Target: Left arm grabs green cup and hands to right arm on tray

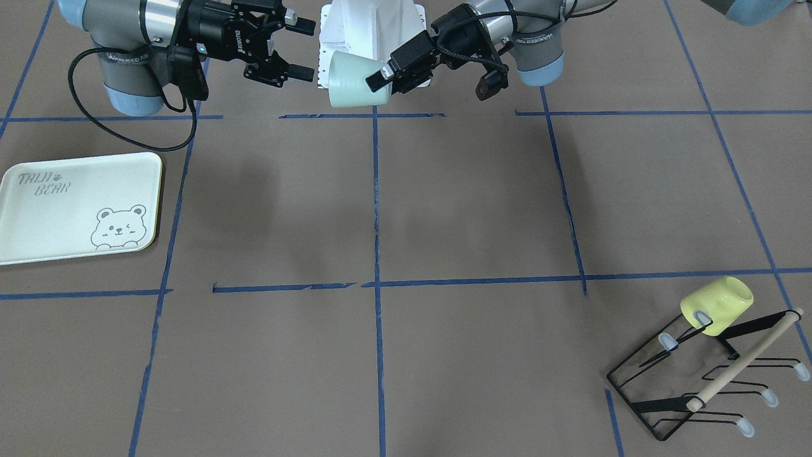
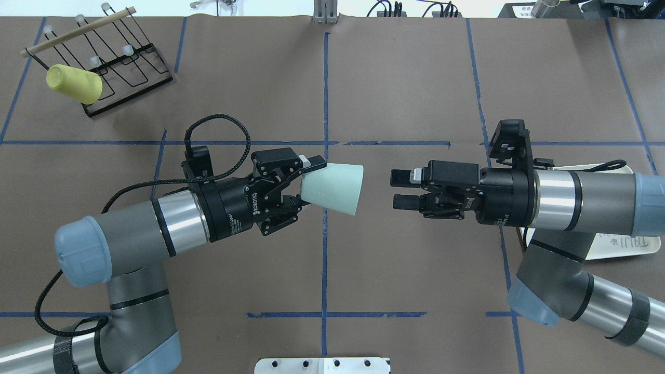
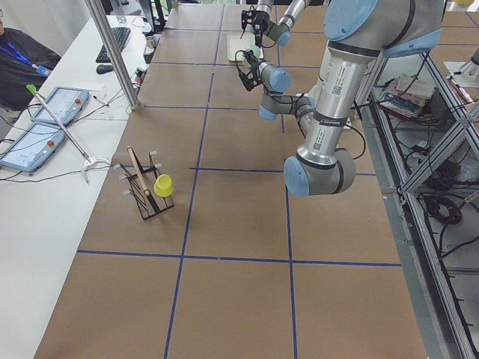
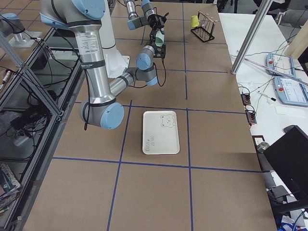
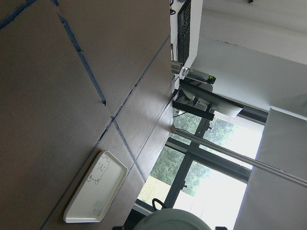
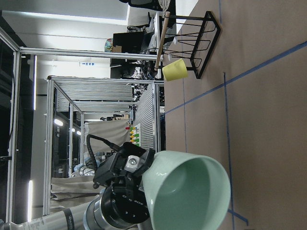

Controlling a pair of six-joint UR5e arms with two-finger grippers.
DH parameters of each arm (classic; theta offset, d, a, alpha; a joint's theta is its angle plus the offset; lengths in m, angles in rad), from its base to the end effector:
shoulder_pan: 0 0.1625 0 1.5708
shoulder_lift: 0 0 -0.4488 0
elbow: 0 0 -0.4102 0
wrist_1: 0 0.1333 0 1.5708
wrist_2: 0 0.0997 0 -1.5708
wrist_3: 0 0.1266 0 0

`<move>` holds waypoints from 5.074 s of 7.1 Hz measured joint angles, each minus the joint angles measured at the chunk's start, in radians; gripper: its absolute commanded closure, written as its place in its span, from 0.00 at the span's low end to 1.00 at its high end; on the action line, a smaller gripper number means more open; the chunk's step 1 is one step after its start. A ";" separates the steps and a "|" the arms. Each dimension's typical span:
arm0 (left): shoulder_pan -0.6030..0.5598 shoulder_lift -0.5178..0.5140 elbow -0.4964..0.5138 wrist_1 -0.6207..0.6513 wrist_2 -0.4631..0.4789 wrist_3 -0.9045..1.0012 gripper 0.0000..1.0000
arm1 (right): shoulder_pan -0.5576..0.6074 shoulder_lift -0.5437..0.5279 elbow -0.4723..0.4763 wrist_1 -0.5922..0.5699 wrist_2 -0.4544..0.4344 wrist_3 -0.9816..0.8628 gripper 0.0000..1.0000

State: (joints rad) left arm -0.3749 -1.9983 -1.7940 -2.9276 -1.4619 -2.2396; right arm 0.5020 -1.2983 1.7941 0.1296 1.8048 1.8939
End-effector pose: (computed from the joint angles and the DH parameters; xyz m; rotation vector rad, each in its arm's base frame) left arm 0.4899 -0.3508 0.1789 -0.2343 2.0780 -0.7622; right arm -0.4085 -0.3428 0.2467 0.0643 -2.1836 0.2123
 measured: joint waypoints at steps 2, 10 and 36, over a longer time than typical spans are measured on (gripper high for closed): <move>0.001 -0.001 -0.001 -0.001 0.000 0.000 0.66 | -0.033 0.013 -0.001 0.001 -0.052 -0.003 0.00; 0.026 -0.004 -0.005 -0.001 0.000 -0.002 0.66 | -0.042 0.040 -0.006 -0.010 -0.164 -0.004 0.00; -0.388 0.024 0.017 0.832 -0.436 0.728 0.00 | 0.189 0.052 0.066 -1.147 0.121 -0.525 1.00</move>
State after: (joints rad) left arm -0.7630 -1.9740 -1.7774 -2.0960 -1.8979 -1.5113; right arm 0.6909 -1.2460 1.8597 -1.0174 1.9262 1.3685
